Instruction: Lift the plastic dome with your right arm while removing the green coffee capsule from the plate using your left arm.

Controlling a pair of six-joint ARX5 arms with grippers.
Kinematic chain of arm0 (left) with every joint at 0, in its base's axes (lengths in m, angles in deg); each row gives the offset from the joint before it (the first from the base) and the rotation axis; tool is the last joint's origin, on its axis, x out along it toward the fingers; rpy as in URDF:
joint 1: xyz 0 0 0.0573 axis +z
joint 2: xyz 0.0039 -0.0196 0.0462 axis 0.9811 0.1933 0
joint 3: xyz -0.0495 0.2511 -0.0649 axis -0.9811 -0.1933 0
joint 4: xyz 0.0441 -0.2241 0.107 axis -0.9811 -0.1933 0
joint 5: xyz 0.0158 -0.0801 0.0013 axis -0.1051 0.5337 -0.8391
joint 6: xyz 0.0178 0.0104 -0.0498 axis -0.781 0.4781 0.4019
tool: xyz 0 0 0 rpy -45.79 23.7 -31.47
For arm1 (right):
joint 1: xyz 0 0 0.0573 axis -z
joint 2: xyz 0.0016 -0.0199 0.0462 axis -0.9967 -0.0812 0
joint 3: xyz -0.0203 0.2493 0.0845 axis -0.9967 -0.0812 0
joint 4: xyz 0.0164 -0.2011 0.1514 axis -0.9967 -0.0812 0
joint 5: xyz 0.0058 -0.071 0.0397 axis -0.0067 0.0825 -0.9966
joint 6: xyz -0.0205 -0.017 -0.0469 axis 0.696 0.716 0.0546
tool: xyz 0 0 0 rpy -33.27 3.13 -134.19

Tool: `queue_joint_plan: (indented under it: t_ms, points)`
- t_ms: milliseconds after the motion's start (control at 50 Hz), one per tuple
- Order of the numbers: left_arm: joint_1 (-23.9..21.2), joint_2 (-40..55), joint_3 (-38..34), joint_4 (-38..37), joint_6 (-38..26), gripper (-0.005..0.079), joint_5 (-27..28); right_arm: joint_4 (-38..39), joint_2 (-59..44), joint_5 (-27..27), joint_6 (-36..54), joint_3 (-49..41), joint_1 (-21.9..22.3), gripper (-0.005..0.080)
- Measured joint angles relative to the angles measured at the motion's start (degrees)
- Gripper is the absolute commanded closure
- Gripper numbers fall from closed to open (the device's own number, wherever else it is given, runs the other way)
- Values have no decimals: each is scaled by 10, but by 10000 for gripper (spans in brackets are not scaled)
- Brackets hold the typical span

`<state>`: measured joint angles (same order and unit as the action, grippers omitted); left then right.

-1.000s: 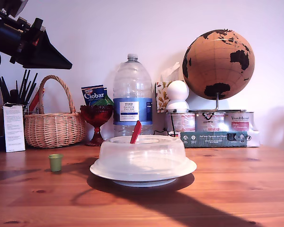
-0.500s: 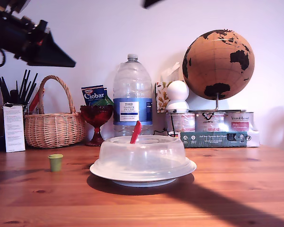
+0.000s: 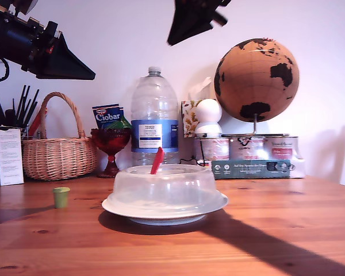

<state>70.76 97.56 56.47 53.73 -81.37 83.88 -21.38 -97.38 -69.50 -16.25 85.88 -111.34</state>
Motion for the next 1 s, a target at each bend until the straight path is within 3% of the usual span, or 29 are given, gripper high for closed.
queue_joint_plan:
  t_ms: [280, 620, 800, 1000]
  points:
    - [0, 0, 0, -16, 0, 762, 4, 38, 0, -27, -17, -70, -5, 764]
    - [0, 0, 0, -31, 0, 762, 27, 125, 10, -23, -52, -165, -19, 764]
    - [0, 0, 0, -42, 0, 762, 46, 188, 84, -11, -60, -292, -19, 764]
    - [-15, 0, 0, -53, 5, 762, 63, 232, 169, -12, -75, -351, -21, 764]
